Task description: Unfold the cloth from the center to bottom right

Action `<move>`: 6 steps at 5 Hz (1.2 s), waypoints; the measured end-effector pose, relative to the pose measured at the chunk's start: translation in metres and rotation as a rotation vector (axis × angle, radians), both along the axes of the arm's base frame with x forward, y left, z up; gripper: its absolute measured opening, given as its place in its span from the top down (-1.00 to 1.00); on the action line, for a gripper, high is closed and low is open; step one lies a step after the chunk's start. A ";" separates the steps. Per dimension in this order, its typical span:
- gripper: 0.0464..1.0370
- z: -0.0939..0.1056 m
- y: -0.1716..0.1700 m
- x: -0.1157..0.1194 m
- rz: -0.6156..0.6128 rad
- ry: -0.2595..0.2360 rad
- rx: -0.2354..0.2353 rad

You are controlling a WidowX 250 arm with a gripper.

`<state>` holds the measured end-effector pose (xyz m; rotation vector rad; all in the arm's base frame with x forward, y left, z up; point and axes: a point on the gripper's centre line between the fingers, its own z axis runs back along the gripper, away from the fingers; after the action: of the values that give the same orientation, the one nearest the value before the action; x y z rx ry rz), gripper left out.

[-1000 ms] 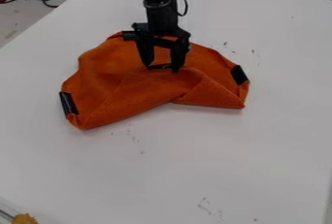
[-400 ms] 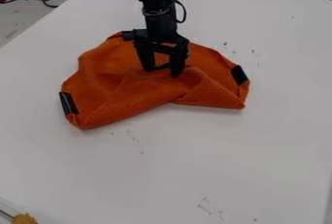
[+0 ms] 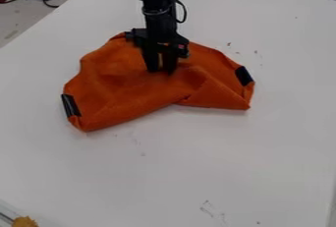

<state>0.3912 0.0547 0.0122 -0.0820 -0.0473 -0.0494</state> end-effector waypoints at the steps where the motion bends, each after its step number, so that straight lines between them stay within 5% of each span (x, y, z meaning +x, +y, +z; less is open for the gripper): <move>1: 0.70 0.001 -0.001 0.000 -0.006 0.004 0.000; 2: 0.93 -0.001 0.000 0.003 -0.017 0.001 0.004; 4: 0.98 0.012 -0.010 0.003 -0.055 0.021 0.104; 5: 0.98 0.049 -0.025 0.002 -0.045 -0.025 0.192; 6: 0.98 0.064 -0.042 -0.013 -0.012 -0.041 0.244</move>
<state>0.3782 0.0124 0.0760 0.1629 -0.0814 -0.0685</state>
